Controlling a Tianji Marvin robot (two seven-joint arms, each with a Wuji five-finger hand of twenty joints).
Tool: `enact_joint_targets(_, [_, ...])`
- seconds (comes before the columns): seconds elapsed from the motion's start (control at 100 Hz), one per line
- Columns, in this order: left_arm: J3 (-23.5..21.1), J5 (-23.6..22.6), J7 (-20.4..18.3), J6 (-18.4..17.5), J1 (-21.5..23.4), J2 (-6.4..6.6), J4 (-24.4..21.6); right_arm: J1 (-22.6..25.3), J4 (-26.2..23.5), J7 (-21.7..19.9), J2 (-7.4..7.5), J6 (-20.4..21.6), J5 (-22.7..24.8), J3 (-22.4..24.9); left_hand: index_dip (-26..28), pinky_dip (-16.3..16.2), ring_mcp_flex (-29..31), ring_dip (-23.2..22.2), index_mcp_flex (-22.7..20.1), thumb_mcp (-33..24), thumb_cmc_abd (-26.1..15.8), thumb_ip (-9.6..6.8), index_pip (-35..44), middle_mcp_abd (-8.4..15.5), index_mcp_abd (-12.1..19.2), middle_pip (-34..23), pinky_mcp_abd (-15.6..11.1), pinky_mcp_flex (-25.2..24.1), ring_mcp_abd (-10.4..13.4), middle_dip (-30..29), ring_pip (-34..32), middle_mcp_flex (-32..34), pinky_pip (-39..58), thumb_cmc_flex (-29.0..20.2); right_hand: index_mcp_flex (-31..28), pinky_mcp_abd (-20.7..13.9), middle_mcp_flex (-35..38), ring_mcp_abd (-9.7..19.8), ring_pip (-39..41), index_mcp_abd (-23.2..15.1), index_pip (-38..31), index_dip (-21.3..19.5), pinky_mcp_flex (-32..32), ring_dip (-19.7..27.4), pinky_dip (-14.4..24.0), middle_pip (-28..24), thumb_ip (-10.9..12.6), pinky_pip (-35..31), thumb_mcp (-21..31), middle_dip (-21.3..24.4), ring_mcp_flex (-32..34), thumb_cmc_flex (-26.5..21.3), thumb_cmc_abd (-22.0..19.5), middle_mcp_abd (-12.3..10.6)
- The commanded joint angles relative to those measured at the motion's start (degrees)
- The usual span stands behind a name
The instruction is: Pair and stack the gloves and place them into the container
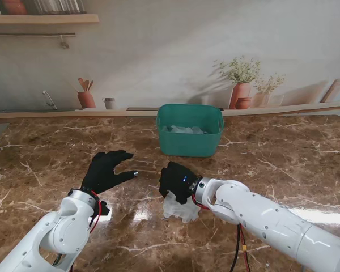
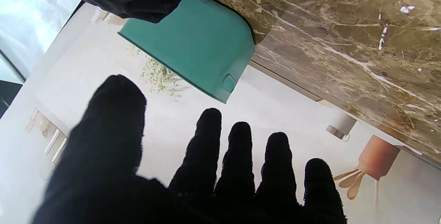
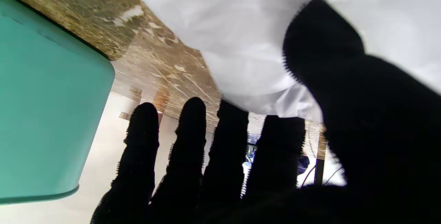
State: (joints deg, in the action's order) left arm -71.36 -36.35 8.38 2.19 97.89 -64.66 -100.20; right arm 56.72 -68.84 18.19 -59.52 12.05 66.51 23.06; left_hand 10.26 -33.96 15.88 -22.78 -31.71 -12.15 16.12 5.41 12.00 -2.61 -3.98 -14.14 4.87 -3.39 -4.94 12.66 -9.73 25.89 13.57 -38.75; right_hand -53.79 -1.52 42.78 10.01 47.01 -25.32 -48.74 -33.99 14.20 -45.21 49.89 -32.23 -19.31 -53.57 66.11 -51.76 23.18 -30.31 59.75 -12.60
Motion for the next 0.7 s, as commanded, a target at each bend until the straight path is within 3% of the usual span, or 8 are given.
enact_joint_targets(0.0, [0.1, -0.1, 0.4, -0.1, 0.2, -0.15, 0.1, 0.7, 0.1, -1.0, 0.41, -0.2, 0.4, 0.1, 0.0, -0.8, -1.9, 0.5, -0.8, 2.1, -1.9, -1.73, 0.7, 1.9, 1.4, 1.5, 0.0, -0.7, 3.0, -0.6, 1.9, -1.5, -0.2, -1.5, -3.1, -1.2, -5.7, 0.3, -8.5, -3.4, -2.3, -4.0, 1.2, 8.5, 1.4, 10.1, -2.8, -2.0, -0.5, 13.3, -3.3, -0.6, 1.8, 3.6])
enact_joint_targets(0.07, [0.2, 0.0, 0.3, -0.1, 0.1, -0.13, 0.2, 0.7, -0.1, -1.3, 0.58, 0.0, 0.6, 0.1, 0.1, -0.8, -1.9, 0.5, -0.8, 2.3, -2.0, -1.77, 0.8, 1.9, 1.4, 1.5, 0.0, -0.7, 3.0, -0.6, 1.9, -1.6, -0.1, -1.6, -3.7, -0.1, -5.7, -0.8, -18.7, -3.5, -2.1, -5.5, 4.3, 17.2, 0.1, 16.5, -2.9, -2.2, 0.1, 24.7, 0.9, -0.8, 2.4, 5.4])
enact_joint_targets(0.13, [0.3, 0.1, 0.1, -0.3, 0.0, -0.12, 0.2, 0.9, -0.5, -1.8, 0.70, 0.3, 0.7, 0.5, 0.1, -0.8, -1.9, 0.5, -0.9, 2.5, -2.0, -1.80, 0.9, 2.0, 1.5, 1.5, 0.0, -0.7, 3.0, -0.6, 1.9, -1.5, -0.1, -1.7, -4.0, 1.6, 0.2, -2.0, -21.9, -3.1, -2.2, -5.9, 8.2, 19.7, -1.1, 16.3, -2.9, -2.9, 0.5, 27.9, 10.2, -1.0, 3.1, 5.4])
enact_joint_targets(0.17, [0.3, 0.1, 0.1, -0.3, -0.1, -0.10, 0.2, 0.9, -0.3, -1.8, 0.65, 0.5, 0.6, 0.5, 0.1, -0.8, -1.8, 0.5, -1.1, 2.6, -2.0, -1.82, 1.0, 2.0, 1.6, 1.5, 0.0, -0.6, 3.0, -0.6, 1.9, -1.4, -0.1, -1.9, -4.1, 2.5, 10.1, -2.8, -22.9, -2.8, -2.4, -7.0, 12.8, 20.4, -1.9, 14.3, -2.8, -4.7, 0.9, 28.7, 20.9, -1.7, 3.3, 4.5])
enact_joint_targets(0.22, [0.3, 0.1, 0.0, -0.4, -0.1, -0.09, 0.2, 0.7, 0.2, -1.3, 0.49, 0.8, 0.3, 0.3, 0.2, -0.7, -1.8, 0.5, -1.2, 2.8, -2.1, -1.83, 1.1, 2.1, 1.7, 1.4, 0.0, -0.6, 3.0, -0.6, 1.8, -1.3, -0.1, -1.9, -4.3, 2.9, 19.5, -3.1, -21.1, -2.2, -2.5, -7.9, 17.8, 18.9, -1.7, 11.0, -2.6, -8.1, 1.3, 27.1, 30.6, -2.6, 3.5, 2.9])
enact_joint_targets(0.27, [0.3, 0.0, 0.0, -0.5, -0.1, -0.08, 0.3, 0.8, 0.6, -0.5, 0.30, 1.3, -0.1, 0.7, 0.3, -0.7, -1.8, 0.5, -1.3, 2.9, -2.0, -1.85, 1.2, 2.0, 1.7, 1.4, 0.0, -0.6, 2.9, -0.6, 1.8, -1.3, 0.0, -2.0, -4.7, 3.3, 27.3, -2.6, -17.9, -1.6, -2.9, -7.4, 21.2, 14.0, -2.6, 8.5, -2.5, -12.4, 1.5, 16.8, 36.9, -3.1, 3.8, 1.1])
enact_joint_targets(0.34, [0.2, -0.1, 0.1, -0.5, -0.2, -0.09, 0.3, 1.3, 0.8, 0.9, 0.19, 1.7, 0.0, 1.8, 0.3, -0.7, -1.7, 0.5, -1.3, 3.1, -2.1, -1.88, 1.2, 1.9, 1.8, 1.4, 0.0, -0.6, 2.9, -0.6, 1.8, -1.3, 0.0, -2.1, -5.2, 3.3, 31.9, -2.2, -14.1, -1.6, -3.4, -5.9, 23.4, 8.8, -3.0, 4.4, -2.5, -15.0, 1.8, 10.7, 40.3, -3.4, 4.3, -0.4])
enact_joint_targets(0.69, [0.4, -0.1, -0.1, -1.1, -0.5, -0.03, 0.5, 10.0, -3.8, 2.7, -0.67, 1.0, -0.5, 16.3, 0.4, -0.5, -1.8, 0.5, -1.5, 3.9, -2.4, -2.00, 1.4, 1.8, 1.7, 1.4, 0.0, -0.7, 2.9, -0.6, 1.8, -1.2, 0.0, -2.6, -5.4, 3.5, 33.1, -2.7, -11.1, -2.0, -3.7, -5.3, 23.7, 4.5, -3.8, 1.7, -2.3, -16.6, 2.1, 7.5, 41.2, -3.7, 3.3, -0.3])
